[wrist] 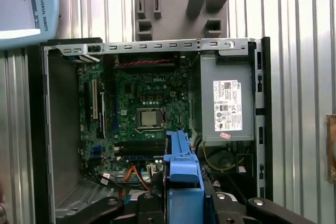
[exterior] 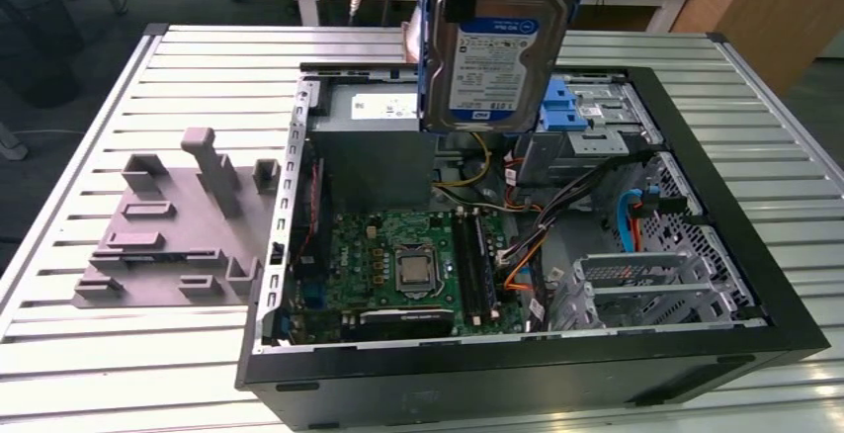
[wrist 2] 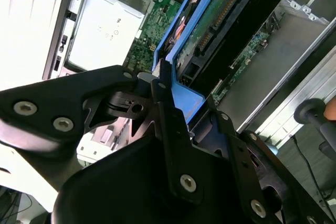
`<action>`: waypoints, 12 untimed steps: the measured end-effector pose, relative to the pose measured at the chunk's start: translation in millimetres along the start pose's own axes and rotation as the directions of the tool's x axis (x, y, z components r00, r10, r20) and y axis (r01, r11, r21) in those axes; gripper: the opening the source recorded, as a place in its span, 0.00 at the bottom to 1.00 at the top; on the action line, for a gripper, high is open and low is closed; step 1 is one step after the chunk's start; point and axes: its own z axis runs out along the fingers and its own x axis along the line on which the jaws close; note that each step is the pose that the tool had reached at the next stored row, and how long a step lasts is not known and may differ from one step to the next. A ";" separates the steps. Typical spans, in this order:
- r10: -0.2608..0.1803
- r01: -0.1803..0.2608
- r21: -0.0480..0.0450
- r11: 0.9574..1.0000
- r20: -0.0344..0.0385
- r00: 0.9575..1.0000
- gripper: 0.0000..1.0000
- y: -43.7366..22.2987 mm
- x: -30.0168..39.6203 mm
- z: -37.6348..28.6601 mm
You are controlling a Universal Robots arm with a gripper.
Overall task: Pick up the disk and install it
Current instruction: 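Insert the disk into the insertion slot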
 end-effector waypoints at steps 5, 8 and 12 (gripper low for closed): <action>0.000 0.000 0.000 1.000 0.000 1.000 0.36 -0.6 11.2 0.1; 0.000 0.000 0.000 1.000 0.000 1.000 0.36 -1.5 15.1 0.1; 0.000 0.000 0.000 1.000 0.000 1.000 0.36 -7.0 16.2 0.2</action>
